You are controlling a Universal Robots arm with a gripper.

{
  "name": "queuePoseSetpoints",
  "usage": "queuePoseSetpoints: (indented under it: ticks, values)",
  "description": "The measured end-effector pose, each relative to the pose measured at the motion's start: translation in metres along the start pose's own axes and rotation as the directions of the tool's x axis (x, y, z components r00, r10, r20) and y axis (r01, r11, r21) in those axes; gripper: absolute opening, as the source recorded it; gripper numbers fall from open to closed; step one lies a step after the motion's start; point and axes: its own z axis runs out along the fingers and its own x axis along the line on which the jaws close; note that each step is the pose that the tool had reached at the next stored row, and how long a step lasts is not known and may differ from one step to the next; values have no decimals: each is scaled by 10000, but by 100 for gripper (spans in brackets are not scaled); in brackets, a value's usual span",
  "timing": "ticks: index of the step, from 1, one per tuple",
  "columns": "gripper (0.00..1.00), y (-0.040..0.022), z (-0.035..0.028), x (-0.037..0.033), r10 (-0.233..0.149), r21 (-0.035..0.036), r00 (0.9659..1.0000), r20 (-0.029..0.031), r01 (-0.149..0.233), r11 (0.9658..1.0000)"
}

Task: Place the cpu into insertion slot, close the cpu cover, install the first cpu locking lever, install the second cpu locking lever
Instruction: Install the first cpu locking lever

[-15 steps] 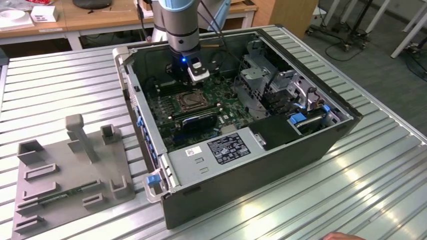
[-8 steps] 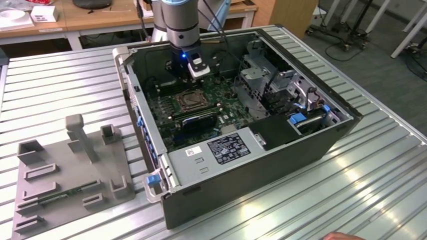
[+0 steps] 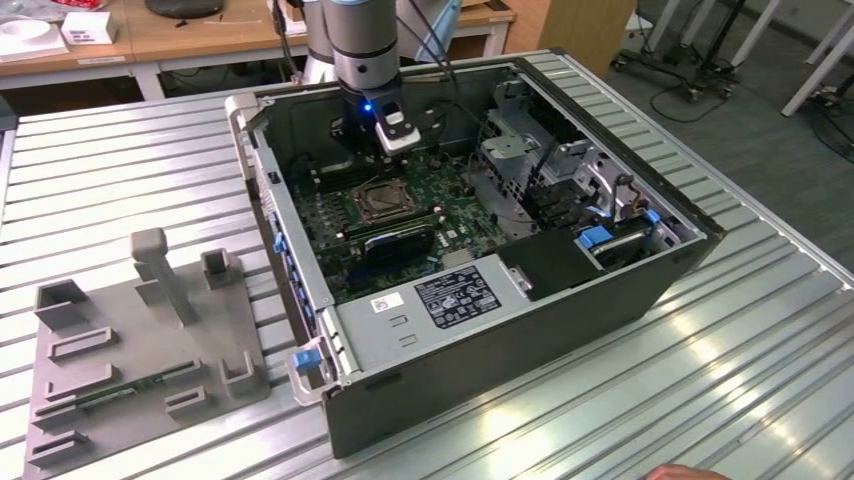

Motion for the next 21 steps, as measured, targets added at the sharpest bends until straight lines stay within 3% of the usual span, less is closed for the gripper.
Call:
queuePoseSetpoints:
  ticks: [9,21]
  values:
    - [11,-20,32,-3,817,83,9965,156,-818,9966]
    - [11,-30,80,2,1115,144,9935,238,-1119,9936]
